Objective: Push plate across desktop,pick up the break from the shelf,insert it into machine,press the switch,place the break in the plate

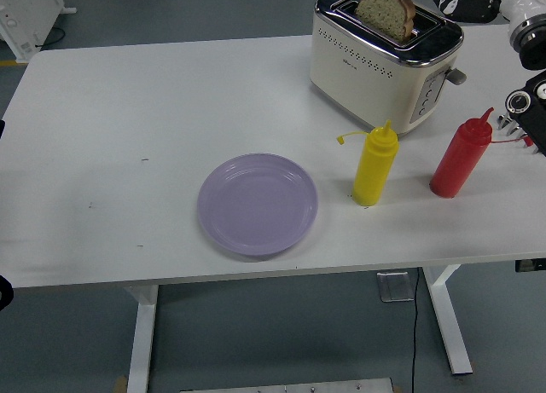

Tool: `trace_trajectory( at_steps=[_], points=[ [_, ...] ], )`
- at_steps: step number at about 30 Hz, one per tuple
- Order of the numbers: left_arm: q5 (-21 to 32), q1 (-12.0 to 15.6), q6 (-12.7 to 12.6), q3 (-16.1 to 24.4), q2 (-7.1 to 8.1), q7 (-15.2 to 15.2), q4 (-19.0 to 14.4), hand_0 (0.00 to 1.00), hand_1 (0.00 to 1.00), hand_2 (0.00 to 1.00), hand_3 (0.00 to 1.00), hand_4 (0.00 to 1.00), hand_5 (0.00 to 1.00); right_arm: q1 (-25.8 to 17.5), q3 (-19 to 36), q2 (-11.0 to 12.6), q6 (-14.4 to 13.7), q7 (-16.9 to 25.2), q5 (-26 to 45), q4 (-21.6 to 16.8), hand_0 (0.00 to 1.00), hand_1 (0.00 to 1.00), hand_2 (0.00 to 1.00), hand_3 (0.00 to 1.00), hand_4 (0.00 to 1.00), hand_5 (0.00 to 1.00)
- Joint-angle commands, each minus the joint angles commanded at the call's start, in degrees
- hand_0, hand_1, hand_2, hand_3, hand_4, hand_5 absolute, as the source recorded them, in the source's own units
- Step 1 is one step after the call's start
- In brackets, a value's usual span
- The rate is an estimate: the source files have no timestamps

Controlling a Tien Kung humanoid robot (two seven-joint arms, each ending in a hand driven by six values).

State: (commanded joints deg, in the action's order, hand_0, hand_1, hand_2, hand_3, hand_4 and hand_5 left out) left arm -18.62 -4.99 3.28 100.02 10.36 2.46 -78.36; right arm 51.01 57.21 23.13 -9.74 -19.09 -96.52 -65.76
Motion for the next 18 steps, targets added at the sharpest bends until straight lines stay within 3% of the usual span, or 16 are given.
trace_trajectory(
  at_steps=[8,17,18],
  points=[
    [0.0,0.1,0.0,-1.1,-0.09,0.0,0.5,0.871,0.828,0.877,0.781,0.707,0.998,5.1,-2.1,-3.5,2.6,-2.0,3.1,2.0,0.876,0.831,0.899,0.893,0.795,0.302],
    [0.0,-0.1,0.0,-1.7,-0.16,0.1,0.4,0.872,0.828,0.877,0.782,0.707,0.998,10.8,-4.6,-9.4,6.3,-4.6,4.3,11.1,0.873,0.827,0.886,0.877,0.805,0.321],
    [0.0,-0.2,0.0,-1.7,-0.16,0.1,0.4,0.871,0.828,0.876,0.782,0.707,0.998,11.3,-4.9,-9.9,6.7,-4.8,4.4,12.3,0.843,0.808,0.851,0.858,0.805,0.337]
  ],
)
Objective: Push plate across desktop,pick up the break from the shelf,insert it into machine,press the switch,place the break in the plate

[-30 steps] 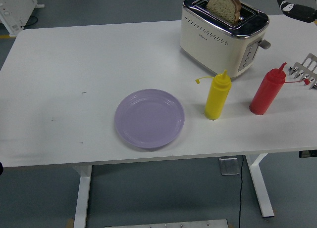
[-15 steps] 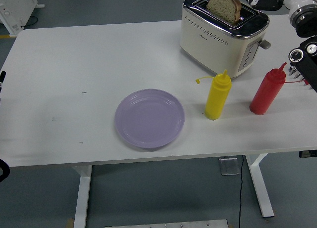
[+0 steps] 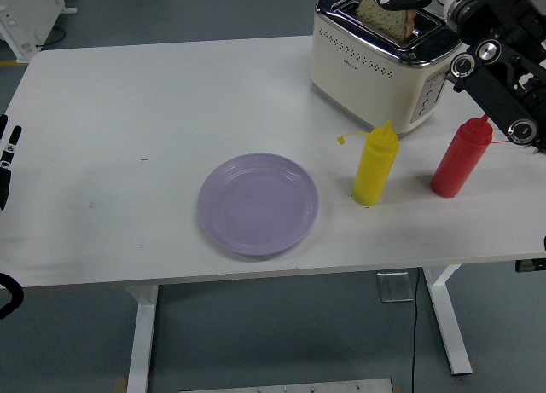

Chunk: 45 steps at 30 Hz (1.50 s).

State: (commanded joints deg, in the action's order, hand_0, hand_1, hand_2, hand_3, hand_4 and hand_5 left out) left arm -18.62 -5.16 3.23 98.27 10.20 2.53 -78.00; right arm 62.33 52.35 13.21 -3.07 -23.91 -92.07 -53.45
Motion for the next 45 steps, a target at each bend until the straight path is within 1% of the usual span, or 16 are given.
trace_trajectory(
  at_steps=[5,6,11,12,14,18,19,23,24,29,30,35,36,42,43,45],
  points=[
    [0.0,-0.1,0.0,0.1,0.02,0.0,0.0,0.871,0.828,0.876,0.782,0.707,0.998,1.8,-0.4,-2.0,1.6,-0.9,-0.1,4.5,0.843,0.808,0.851,0.858,0.805,0.337],
    [0.0,-0.1,0.0,0.1,0.03,0.0,0.0,0.872,0.828,0.877,0.782,0.707,0.998,2.1,-0.4,-2.3,1.8,-1.0,-0.2,5.2,0.797,0.783,0.828,0.856,0.814,0.348],
    [0.1,-0.4,0.1,0.2,0.06,0.1,-0.1,0.872,0.828,0.877,0.782,0.707,0.998,4.1,-0.7,-3.6,2.6,-1.7,-1.5,10.0,0.797,0.783,0.828,0.856,0.814,0.348],
    [0.1,-0.4,0.1,0.2,0.06,0.1,-0.1,0.872,0.828,0.876,0.782,0.707,0.998,4.4,-0.9,-3.8,2.7,-1.8,-1.7,10.7,0.759,0.763,0.801,0.846,0.817,0.350],
    [0.1,-0.5,0.1,0.3,0.07,0.1,-0.1,0.872,0.828,0.876,0.782,0.707,0.998,5.1,-1.3,-4.3,2.9,-2.0,-2.1,12.2,0.759,0.763,0.801,0.846,0.817,0.350],
    [0.1,-0.6,0.1,0.3,0.06,0.1,-0.1,0.872,0.828,0.876,0.782,0.707,0.998,5.9,-2.2,-5.0,2.8,-2.1,-3.0,13.6,0.759,0.763,0.801,0.846,0.817,0.350],
    [0.1,-0.6,0.1,0.3,0.05,0.1,-0.2,0.872,0.828,0.877,0.782,0.707,0.998,6.1,-2.6,-5.2,2.8,-2.2,-3.2,14.0,0.591,0.633,0.660,0.762,0.793,0.324],
    [0.1,-0.7,0.1,0.2,0.03,0.1,-0.2,0.872,0.828,0.877,0.782,0.707,0.998,6.8,-3.5,-5.9,2.5,-2.0,-4.1,15.2,0.591,0.633,0.660,0.762,0.793,0.324],
    [0.1,-0.8,0.1,0.2,0.02,0.1,-0.2,0.872,0.828,0.877,0.782,0.707,0.998,6.9,-3.7,-6.0,2.3,-2.0,-4.4,15.5,0.520,0.586,0.622,0.721,0.766,0.293],
    [0.1,-0.9,0.1,0.2,0.02,0.1,-0.3,0.872,0.828,0.877,0.782,0.707,0.998,7.5,-4.6,-6.6,1.3,-2.2,-5.7,16.9,0.520,0.586,0.622,0.721,0.766,0.293],
    [0.1,-0.9,0.0,0.2,0.02,0.1,-0.4,0.871,0.828,0.877,0.782,0.707,0.998,7.5,-4.8,-6.7,1.2,-2.2,-5.9,17.2,0.456,0.529,0.569,0.675,0.689,0.227],
    [0.1,-1.0,0.0,0.3,0.04,0.2,-0.4,0.871,0.828,0.877,0.782,0.707,0.998,8.0,-5.6,-7.2,0.7,-2.1,-6.7,18.7,0.456,0.529,0.569,0.675,0.689,0.227],
    [0.1,-1.0,0.0,0.2,0.04,0.2,-0.5,0.871,0.827,0.877,0.782,0.709,0.998,8.1,-5.8,-7.3,0.6,-2.1,-6.8,18.9,0.391,0.471,0.524,0.644,0.613,0.139],
    [0.2,-1.1,0.0,0.2,0.05,0.2,-0.5,0.871,0.827,0.876,0.782,0.708,0.998,8.4,-6.6,-7.7,-0.6,-1.2,-7.5,19.7,0.391,0.471,0.524,0.644,0.613,0.139],
    [0.2,-1.1,0.0,0.3,0.05,0.2,-0.5,0.871,0.827,0.876,0.782,0.708,0.998,8.4,-6.8,-7.8,-0.8,-1.1,-7.6,19.7,0.346,0.434,0.496,0.584,0.595,0.130],
    [0.2,-1.1,0.0,0.3,0.05,0.2,-0.6,0.871,0.827,0.876,0.782,0.708,0.998,8.6,-7.1,-7.8,-1.1,-0.9,-8.0,19.8,0.346,0.434,0.496,0.584,0.595,0.130]
  ],
)
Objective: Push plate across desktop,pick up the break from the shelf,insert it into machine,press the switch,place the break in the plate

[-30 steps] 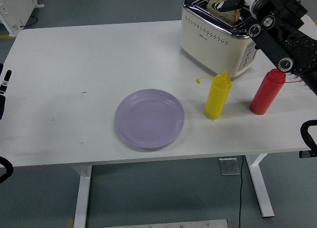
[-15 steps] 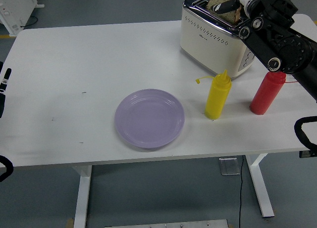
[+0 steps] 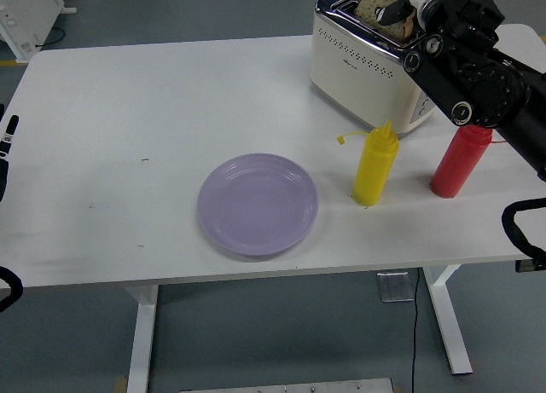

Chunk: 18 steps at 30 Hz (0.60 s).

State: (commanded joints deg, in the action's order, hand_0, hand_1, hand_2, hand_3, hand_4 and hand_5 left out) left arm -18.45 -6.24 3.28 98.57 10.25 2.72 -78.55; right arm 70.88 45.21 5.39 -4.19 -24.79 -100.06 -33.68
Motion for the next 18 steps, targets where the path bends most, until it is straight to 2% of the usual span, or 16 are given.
trace_trajectory(
  at_steps=[2,3,8,9,18],
  points=[
    [0.0,0.0,0.0,0.0,0.00,0.0,0.0,0.871,0.827,0.876,0.782,0.708,0.998,0.1,-0.4,0.0,-0.5,0.2,-0.8,0.0,0.346,0.434,0.496,0.584,0.595,0.130],
    [0.0,0.0,0.0,0.0,0.01,0.0,0.0,0.870,0.828,0.877,0.782,0.707,0.998,0.2,-0.6,0.0,-0.7,0.3,-1.4,-0.1,0.276,0.381,0.457,0.516,0.536,0.092],
    [0.0,-0.1,0.0,0.1,0.03,0.0,0.0,0.870,0.828,0.877,0.782,0.707,0.998,0.5,-1.6,0.4,-1.1,0.6,-3.5,-0.6,0.276,0.381,0.457,0.516,0.536,0.092],
    [0.0,-0.1,0.0,0.1,0.04,0.0,0.0,0.870,0.827,0.877,0.782,0.707,0.998,0.6,-1.8,0.6,-0.9,0.6,-3.9,-0.7,0.228,0.330,0.417,0.499,0.500,0.067],
    [0.0,-0.1,0.0,0.2,0.13,0.0,-0.1,0.870,0.826,0.876,0.781,0.707,0.998,1.3,-2.8,2.1,1.3,0.3,-6.2,-2.5,0.219,0.317,0.407,0.495,0.477,0.049]
  ],
)
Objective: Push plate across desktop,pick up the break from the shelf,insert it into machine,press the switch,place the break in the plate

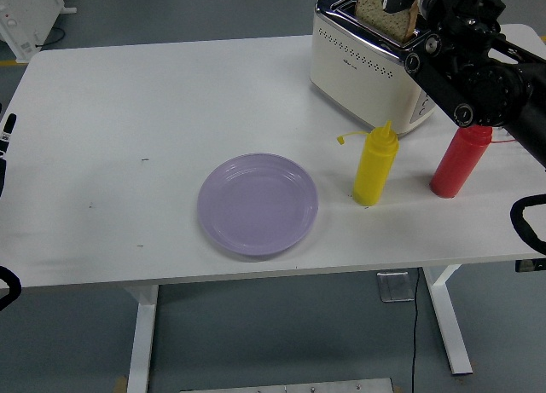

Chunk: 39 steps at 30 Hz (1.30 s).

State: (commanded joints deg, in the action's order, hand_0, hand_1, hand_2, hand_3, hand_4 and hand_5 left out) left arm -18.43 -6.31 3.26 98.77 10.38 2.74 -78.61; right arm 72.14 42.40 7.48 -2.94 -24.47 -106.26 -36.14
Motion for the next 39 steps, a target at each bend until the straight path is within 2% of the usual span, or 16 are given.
trace_trajectory(
  at_steps=[6,12,15,16,23,30,39],
  points=[
    [0.0,0.1,0.0,0.0,0.06,0.0,-0.1,0.870,0.826,0.877,0.782,0.707,0.998,0.6,0.4,2.1,1.0,-0.4,-2.8,-3.5,0.214,0.304,0.399,0.494,0.462,0.043],
    [0.0,0.2,0.0,0.0,0.16,0.0,-0.2,0.869,0.826,0.877,0.781,0.707,0.998,1.1,2.1,4.5,0.2,-0.5,-7.1,-8.5,0.211,0.297,0.391,0.490,0.436,0.037],
    [0.0,0.4,0.0,0.0,0.22,0.0,-0.2,0.869,0.826,0.877,0.781,0.707,0.998,1.2,3.4,5.7,-0.7,-0.4,-9.5,-11.9,0.211,0.297,0.391,0.490,0.436,0.037],
    [0.0,0.4,0.0,0.1,0.24,0.0,-0.2,0.869,0.826,0.876,0.781,0.707,0.998,1.2,3.8,6.0,-1.1,-0.4,-10.3,-13.1,0.200,0.287,0.383,0.477,0.382,0.067],
    [-0.1,0.7,0.0,0.2,0.31,0.0,-0.2,0.870,0.826,0.876,0.781,0.706,0.998,1.1,5.7,8.6,-1.6,-0.6,-11.9,-21.4,0.200,0.284,0.377,0.475,0.375,0.074],
    [-0.1,1.0,0.0,0.3,0.35,0.0,-0.2,0.869,0.826,0.875,0.781,0.707,0.998,1.5,4.0,10.7,0.5,-1.5,-5.7,-30.0,0.201,0.283,0.378,0.475,0.381,0.081],
    [-0.1,0.8,-0.1,0.2,0.36,0.0,-0.1,0.869,0.825,0.875,0.781,0.707,0.998,2.1,-2.3,12.0,4.8,-2.1,7.3,-41.8,0.204,0.280,0.375,0.474,0.381,0.093]
  ],
)
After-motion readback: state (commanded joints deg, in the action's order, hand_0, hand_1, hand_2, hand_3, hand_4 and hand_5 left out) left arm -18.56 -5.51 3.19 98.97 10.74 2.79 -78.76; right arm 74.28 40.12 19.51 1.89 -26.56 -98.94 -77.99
